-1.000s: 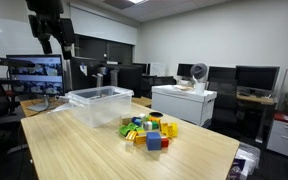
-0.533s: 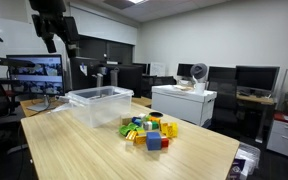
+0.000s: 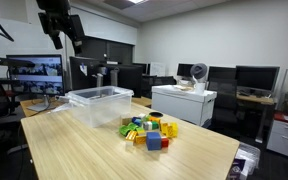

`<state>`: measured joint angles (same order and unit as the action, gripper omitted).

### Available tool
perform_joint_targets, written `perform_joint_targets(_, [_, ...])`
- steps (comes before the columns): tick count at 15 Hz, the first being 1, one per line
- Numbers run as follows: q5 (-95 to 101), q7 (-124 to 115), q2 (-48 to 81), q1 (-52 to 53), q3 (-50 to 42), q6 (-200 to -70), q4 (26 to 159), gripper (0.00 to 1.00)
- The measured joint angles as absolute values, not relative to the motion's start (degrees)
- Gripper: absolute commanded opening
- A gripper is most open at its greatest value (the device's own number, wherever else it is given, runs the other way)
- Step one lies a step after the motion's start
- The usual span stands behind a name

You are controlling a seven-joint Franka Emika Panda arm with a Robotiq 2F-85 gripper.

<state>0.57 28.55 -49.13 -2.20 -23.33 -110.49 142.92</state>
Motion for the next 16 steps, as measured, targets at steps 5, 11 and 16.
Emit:
perform_joint_targets(5, [0.5,28.5,-49.1,-2.1,-23.3,-110.4,142.8,1.00])
perform_joint_targets(11, [0.5,28.5,-48.8,-2.1,-23.4,-110.5,143.2,1.00])
perform_joint_targets(16, [0.5,27.5,-41.4,-2.2,-23.5,-128.8,148.2,1.00])
